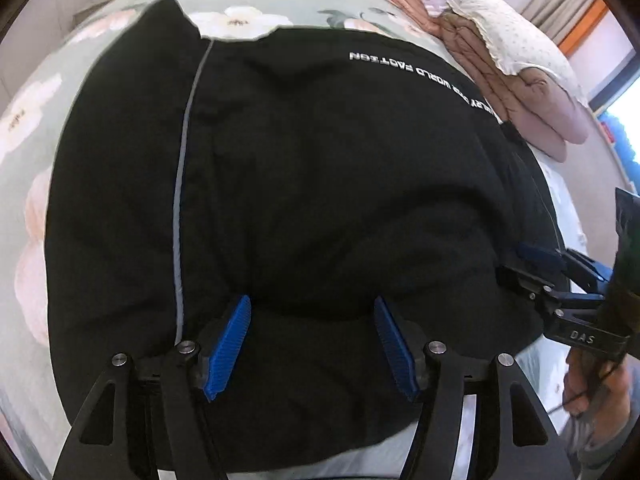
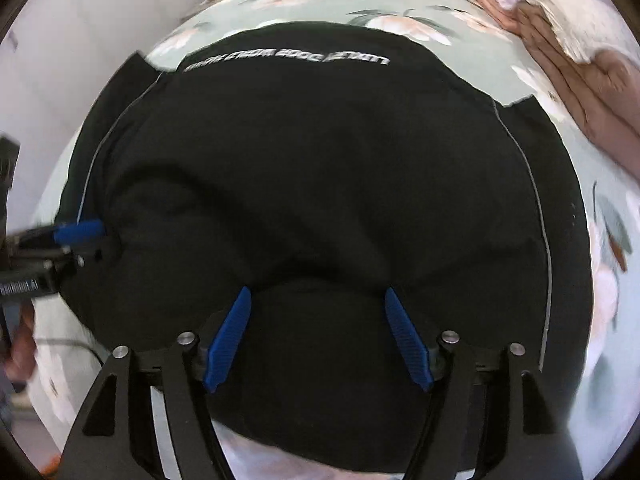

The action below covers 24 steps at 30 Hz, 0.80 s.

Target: Fold large clothes

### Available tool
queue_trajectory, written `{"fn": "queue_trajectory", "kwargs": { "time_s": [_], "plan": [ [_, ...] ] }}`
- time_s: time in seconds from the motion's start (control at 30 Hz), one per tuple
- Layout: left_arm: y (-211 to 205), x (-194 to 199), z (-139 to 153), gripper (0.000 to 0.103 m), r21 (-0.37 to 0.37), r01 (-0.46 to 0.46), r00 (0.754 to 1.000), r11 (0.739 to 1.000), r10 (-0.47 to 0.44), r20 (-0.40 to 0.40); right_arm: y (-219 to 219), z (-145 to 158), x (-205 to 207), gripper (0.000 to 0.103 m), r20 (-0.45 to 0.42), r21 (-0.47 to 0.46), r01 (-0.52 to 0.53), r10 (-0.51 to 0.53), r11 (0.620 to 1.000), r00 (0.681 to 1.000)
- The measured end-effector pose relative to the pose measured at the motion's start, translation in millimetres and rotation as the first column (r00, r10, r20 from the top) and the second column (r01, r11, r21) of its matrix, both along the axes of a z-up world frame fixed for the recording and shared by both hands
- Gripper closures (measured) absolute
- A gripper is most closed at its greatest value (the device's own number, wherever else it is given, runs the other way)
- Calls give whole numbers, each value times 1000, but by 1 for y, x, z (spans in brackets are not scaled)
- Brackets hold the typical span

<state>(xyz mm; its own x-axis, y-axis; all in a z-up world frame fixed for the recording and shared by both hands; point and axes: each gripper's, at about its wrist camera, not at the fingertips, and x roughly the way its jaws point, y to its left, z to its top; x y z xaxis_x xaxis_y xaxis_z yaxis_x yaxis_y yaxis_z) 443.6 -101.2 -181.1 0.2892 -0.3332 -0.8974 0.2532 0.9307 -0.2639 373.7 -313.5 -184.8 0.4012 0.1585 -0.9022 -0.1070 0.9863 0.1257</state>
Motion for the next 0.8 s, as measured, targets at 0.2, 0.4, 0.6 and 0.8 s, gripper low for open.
{"fn": "queue_trajectory", "kwargs": {
  "time_s": [0.2,0.4,0.6,0.8],
  "plan": [
    [32,-3,43,35,-100,-87,996,991,90,28,-38,35,-7,27,38,3,74,-75,997,996],
    [110,21,70,35,-116,-250,967,961,255,30,-130,44,-13,7,66,-22,252,-251,967,966],
    [147,60,20,35,-271,-297,954,916,271,-129,-189,7,-8,7,-29,55,317,-316,947,948],
    [163,73,-24,35,-383,-323,940,865,246,-236,-223,-25,4,7,-104,232,340,-325,911,940]
  ]
}}
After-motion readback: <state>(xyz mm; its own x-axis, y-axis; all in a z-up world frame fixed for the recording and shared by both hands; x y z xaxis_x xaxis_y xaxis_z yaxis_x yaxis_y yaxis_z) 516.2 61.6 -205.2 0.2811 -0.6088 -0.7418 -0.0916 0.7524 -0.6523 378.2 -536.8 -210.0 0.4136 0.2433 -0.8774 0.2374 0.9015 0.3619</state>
